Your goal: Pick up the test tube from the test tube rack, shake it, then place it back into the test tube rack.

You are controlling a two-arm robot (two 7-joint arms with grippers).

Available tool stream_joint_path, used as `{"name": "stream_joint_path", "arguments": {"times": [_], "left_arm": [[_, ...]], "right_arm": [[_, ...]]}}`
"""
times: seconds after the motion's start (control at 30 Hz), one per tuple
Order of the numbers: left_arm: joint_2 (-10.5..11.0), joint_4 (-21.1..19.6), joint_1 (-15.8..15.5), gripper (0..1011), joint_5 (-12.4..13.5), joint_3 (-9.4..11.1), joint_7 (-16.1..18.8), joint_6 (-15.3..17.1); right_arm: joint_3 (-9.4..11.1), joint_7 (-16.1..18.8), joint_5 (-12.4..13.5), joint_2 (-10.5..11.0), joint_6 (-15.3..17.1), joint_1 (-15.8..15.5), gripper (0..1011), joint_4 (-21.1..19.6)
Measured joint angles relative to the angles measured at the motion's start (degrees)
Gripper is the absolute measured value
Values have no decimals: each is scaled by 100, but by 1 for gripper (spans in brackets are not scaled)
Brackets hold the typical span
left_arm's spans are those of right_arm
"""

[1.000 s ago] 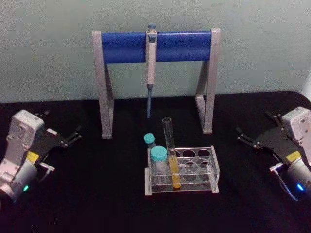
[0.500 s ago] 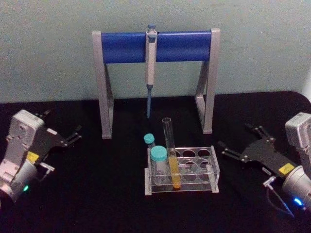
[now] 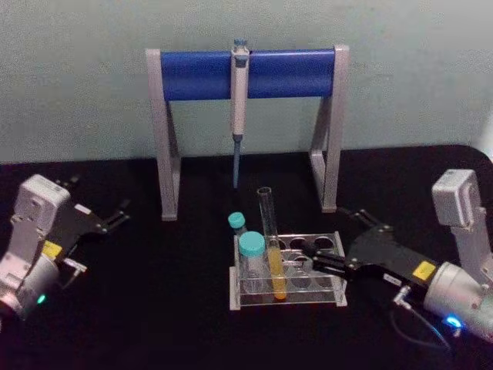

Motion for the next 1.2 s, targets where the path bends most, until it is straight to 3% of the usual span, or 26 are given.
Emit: {"name": "stream_joint_path", "arguments": {"times": [0.13,0.37,0.9,1.2], "left_arm": [[0,0,0,1001,0,0,0,0],[0,0,0,1001,0,0,0,0],[0,0,0,1001,0,0,0,0],[0,0,0,1001,0,0,0,0]], "right_arm": [[-119,338,36,-88,260,254,1000,77],[-331,601,26,-229,494,643,1000,243],[-739,772,56,-611,841,1403,1000,938],[-844,778,30,-715,892,1611,1000,1168]]}}
